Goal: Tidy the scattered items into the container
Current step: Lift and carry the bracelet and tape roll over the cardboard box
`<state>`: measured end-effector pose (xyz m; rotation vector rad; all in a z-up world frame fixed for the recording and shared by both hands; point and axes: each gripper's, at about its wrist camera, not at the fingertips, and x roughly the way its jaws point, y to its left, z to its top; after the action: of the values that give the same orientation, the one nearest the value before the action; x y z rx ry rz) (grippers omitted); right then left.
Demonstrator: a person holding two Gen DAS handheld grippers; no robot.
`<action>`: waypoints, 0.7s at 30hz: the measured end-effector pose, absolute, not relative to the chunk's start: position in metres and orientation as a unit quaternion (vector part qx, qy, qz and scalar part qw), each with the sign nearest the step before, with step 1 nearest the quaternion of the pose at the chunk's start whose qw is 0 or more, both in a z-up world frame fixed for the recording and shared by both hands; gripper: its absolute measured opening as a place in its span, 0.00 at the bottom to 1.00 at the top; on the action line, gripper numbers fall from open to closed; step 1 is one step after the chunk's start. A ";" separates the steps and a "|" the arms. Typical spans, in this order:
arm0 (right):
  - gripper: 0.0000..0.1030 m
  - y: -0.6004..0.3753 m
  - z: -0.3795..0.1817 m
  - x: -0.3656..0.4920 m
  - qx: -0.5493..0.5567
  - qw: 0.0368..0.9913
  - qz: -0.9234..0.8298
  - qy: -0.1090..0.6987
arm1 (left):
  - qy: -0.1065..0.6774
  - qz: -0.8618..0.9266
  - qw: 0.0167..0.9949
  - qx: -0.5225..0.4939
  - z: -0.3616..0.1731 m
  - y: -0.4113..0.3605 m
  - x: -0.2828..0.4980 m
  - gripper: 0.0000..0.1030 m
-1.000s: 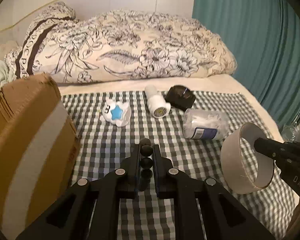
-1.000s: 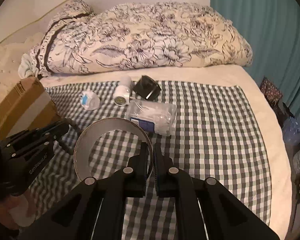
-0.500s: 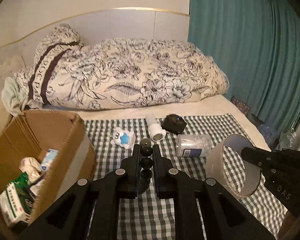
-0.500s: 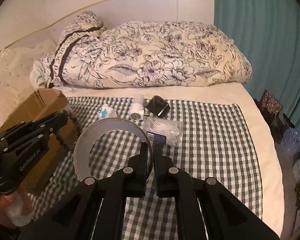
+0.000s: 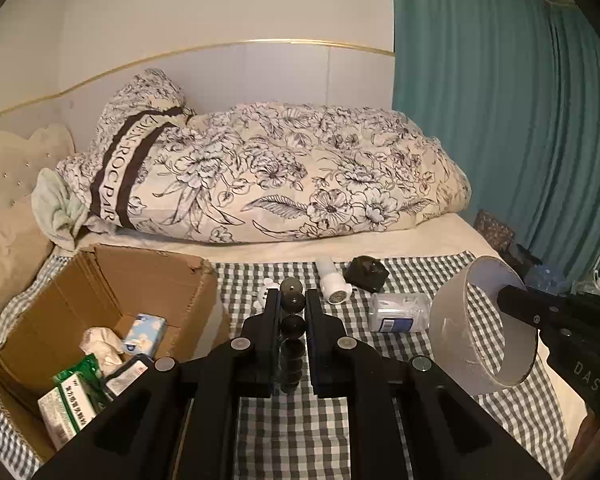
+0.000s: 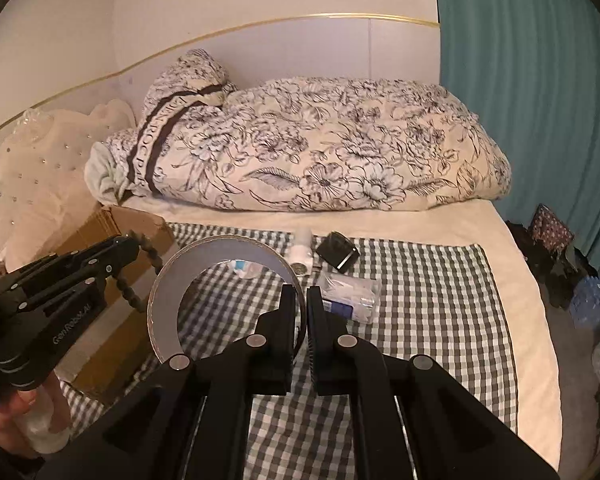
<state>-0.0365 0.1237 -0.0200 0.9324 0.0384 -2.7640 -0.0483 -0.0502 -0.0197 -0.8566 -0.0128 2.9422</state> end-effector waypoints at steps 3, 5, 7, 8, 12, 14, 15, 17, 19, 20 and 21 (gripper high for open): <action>0.05 0.118 -0.014 -0.034 0.313 0.119 -0.942 0.015 | -0.002 0.961 0.032 -0.274 -0.013 -0.053 -0.044 0.11; 0.05 0.114 -0.010 -0.032 0.308 0.123 -0.943 0.015 | -0.002 0.962 0.029 -0.271 -0.009 -0.056 -0.041 0.11; 0.05 0.110 -0.006 -0.030 0.306 0.128 -0.943 0.014 | -0.003 0.963 0.025 -0.268 -0.005 -0.060 -0.038 0.11; 0.05 0.109 -0.005 -0.030 0.305 0.132 -0.943 0.014 | -0.004 0.963 0.023 -0.268 -0.004 -0.063 -0.037 0.11; 0.05 0.100 -0.001 -0.029 0.300 0.141 -0.943 0.012 | -0.009 0.964 0.011 -0.266 0.000 -0.075 -0.033 0.11; 0.05 0.096 0.001 -0.028 0.299 0.145 -0.943 0.013 | -0.010 0.965 0.004 -0.263 0.002 -0.082 -0.031 0.11; 0.05 0.092 0.001 -0.028 0.299 0.148 -0.943 0.014 | -0.011 0.965 0.001 -0.262 0.003 -0.084 -0.030 0.11; 0.05 0.086 0.003 -0.028 0.298 0.154 -0.942 0.016 | -0.014 0.965 -0.004 -0.260 0.005 -0.091 -0.028 0.11; 0.05 0.078 0.005 -0.028 0.295 0.161 -0.942 0.018 | -0.017 0.966 -0.012 -0.258 0.008 -0.099 -0.026 0.11; 0.05 0.075 0.006 -0.027 0.294 0.164 -0.941 0.019 | -0.018 0.966 -0.014 -0.258 0.009 -0.101 -0.026 0.11; 0.05 0.071 0.007 -0.027 0.292 0.168 -0.941 0.021 | -0.019 0.966 -0.018 -0.256 0.011 -0.105 -0.025 0.11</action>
<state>-0.0271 0.0711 0.0071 0.8299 0.0585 -2.6785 -0.0250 -0.1049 0.0106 -0.8126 -0.0612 3.0708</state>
